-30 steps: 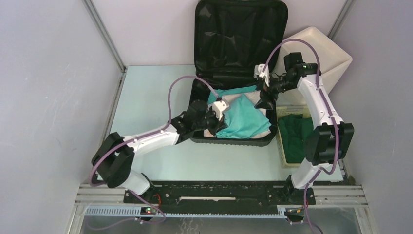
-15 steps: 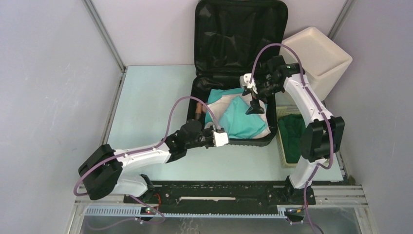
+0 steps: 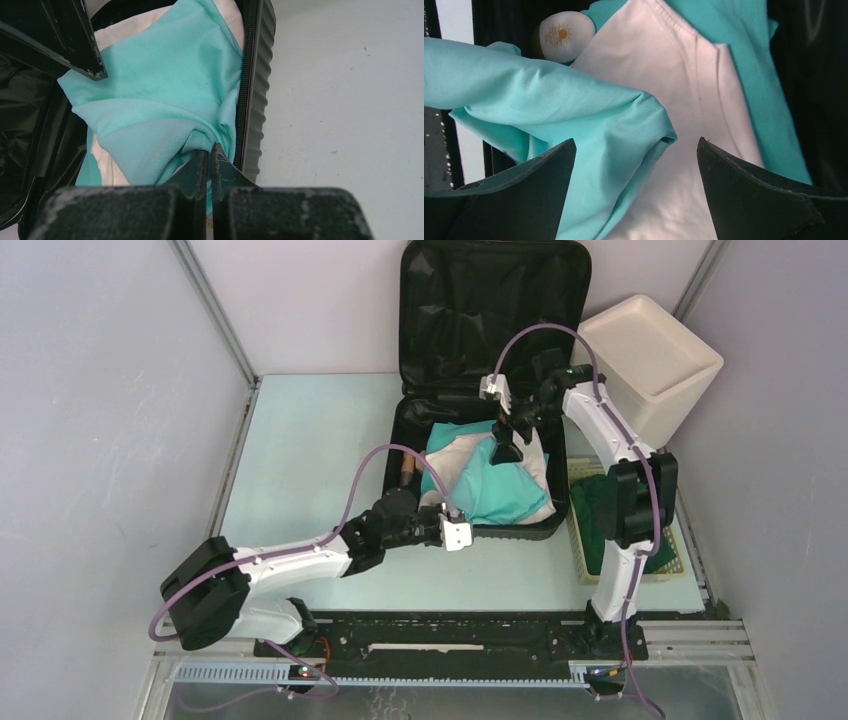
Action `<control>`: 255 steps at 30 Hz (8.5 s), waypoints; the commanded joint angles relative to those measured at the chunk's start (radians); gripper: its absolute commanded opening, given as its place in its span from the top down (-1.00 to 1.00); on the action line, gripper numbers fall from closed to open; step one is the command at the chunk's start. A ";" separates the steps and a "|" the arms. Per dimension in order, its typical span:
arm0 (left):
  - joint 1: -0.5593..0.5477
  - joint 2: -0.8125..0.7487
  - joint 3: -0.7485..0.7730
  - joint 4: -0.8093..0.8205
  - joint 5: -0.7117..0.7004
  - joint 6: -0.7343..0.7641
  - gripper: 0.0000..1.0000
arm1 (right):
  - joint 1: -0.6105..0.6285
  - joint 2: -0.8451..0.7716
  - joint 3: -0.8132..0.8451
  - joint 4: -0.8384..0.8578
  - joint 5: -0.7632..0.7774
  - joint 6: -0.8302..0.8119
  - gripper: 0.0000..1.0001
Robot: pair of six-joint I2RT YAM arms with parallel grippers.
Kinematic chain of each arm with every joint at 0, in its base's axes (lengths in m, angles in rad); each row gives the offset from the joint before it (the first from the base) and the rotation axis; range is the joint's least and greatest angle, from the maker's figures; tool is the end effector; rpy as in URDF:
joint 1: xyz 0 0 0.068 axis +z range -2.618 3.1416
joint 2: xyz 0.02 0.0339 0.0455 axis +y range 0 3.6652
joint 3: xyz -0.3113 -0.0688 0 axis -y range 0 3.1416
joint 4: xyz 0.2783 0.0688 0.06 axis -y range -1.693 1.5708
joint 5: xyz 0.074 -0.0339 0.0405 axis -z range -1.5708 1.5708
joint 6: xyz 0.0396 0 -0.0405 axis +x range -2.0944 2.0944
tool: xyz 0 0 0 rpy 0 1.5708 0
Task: Open, take out, and arrange the luggage
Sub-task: Pick up the clothes from the opened luggage, then place the clothes in the bin, then pick up the clothes from the opened luggage.
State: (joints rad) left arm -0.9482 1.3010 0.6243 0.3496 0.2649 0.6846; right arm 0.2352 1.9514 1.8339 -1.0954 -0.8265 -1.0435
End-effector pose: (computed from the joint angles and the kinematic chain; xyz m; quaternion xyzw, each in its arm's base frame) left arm 0.1653 -0.2480 0.2500 0.6398 0.4957 -0.1823 0.5583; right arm 0.4351 0.1342 0.3350 -0.5951 0.6805 0.2992 0.3053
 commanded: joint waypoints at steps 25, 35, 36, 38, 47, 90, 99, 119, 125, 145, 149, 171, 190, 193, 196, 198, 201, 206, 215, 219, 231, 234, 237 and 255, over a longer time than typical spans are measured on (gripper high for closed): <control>0.012 -0.109 0.129 0.008 -0.222 -0.396 0.99 | -0.091 -0.512 -0.219 0.132 -0.103 0.225 1.00; 0.044 -0.161 0.284 -0.052 -0.131 -0.622 0.99 | -0.227 -0.841 -0.264 0.033 -0.018 0.292 1.00; 0.043 -0.156 0.312 -0.060 -0.113 -0.645 0.99 | -0.227 -0.861 -0.259 0.010 0.004 0.294 1.00; 0.042 -0.140 0.341 -0.060 -0.067 -0.693 0.99 | -0.277 -0.906 -0.261 -0.022 0.035 0.301 1.00; -0.021 0.057 0.471 0.023 0.105 -0.968 0.99 | -0.512 -1.072 -0.363 -0.191 0.148 0.248 1.00; -0.153 0.854 1.212 -0.289 -0.208 -1.136 0.20 | -0.775 -0.404 -0.448 0.168 0.454 0.078 0.40; -0.138 0.621 1.080 -0.332 -0.258 -0.957 -0.20 | -0.799 -0.532 -0.433 0.165 0.432 0.125 -0.58; 0.085 -0.262 0.270 -0.343 -0.304 -0.719 -0.86 | -0.817 -0.977 -0.572 -0.095 -0.484 0.154 -0.66; 0.167 -0.473 0.131 -0.375 -0.362 -0.771 -1.00 | -0.821 -1.029 -0.692 -0.096 -0.593 0.090 -0.75; 0.553 -0.369 0.082 -0.296 0.065 -1.221 -1.00 | -0.828 -1.142 -1.012 0.243 -0.547 0.276 -1.00; 0.562 -0.321 0.083 -0.276 0.062 -1.248 -1.00 | -0.820 -1.144 -1.012 0.226 -0.536 0.254 -1.00; 0.564 -0.170 0.159 -0.367 -0.089 -1.090 -1.00 | -0.812 -1.111 -1.032 0.252 -0.489 0.265 -1.00; 0.490 0.255 0.396 -0.236 0.039 -1.254 -0.55 | -0.808 -1.105 -1.041 0.250 -0.494 0.256 -1.00; 0.461 0.297 0.424 -0.257 0.003 -1.247 -0.54 | -0.807 -1.102 -1.042 0.252 -0.494 0.257 -1.00; 0.439 0.324 0.443 -0.289 -0.031 -1.225 -0.54 | -0.806 -1.097 -1.043 0.253 -0.492 0.254 -1.00; 0.424 0.333 0.453 -0.319 -0.056 -1.200 -0.54 | -0.806 -1.096 -1.044 0.252 -0.491 0.255 -1.00; 0.403 0.331 0.459 -0.343 -0.082 -1.169 -0.54 | -0.803 -1.091 -1.044 0.252 -0.489 0.252 -1.00; 0.365 0.289 0.445 -0.435 -0.136 -1.102 -0.54 | -0.800 -1.088 -1.044 0.251 -0.486 0.251 -1.00; 0.355 0.104 0.333 -0.477 -0.106 -0.993 -0.52 | -0.723 -1.072 -1.040 0.339 -0.423 0.378 -0.99; 0.356 -0.017 0.312 -0.514 -0.110 -0.972 -0.54 | -0.522 -1.013 -0.954 0.419 -0.172 0.506 -0.97; 0.399 -0.372 0.359 -0.803 -0.183 -0.794 -0.75 | -0.107 -0.600 -0.576 0.488 0.448 0.904 -0.83; 0.408 -0.464 0.289 -0.803 -0.313 -0.710 -0.99 | -0.085 -0.559 -0.583 0.526 0.542 1.047 -0.77; 0.417 -0.530 0.150 -0.714 -0.410 -0.689 -1.00 | -0.078 -0.560 -0.654 0.574 0.610 1.093 -0.76; 0.456 -0.457 0.164 -0.745 -0.323 -0.655 -1.00 | -0.056 -0.412 -0.736 0.607 0.650 1.076 -0.43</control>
State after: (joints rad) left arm -0.5007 0.8482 0.7815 -0.4152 -0.0746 0.0082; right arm 0.1616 1.5131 1.0992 -0.5194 -0.2306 0.0360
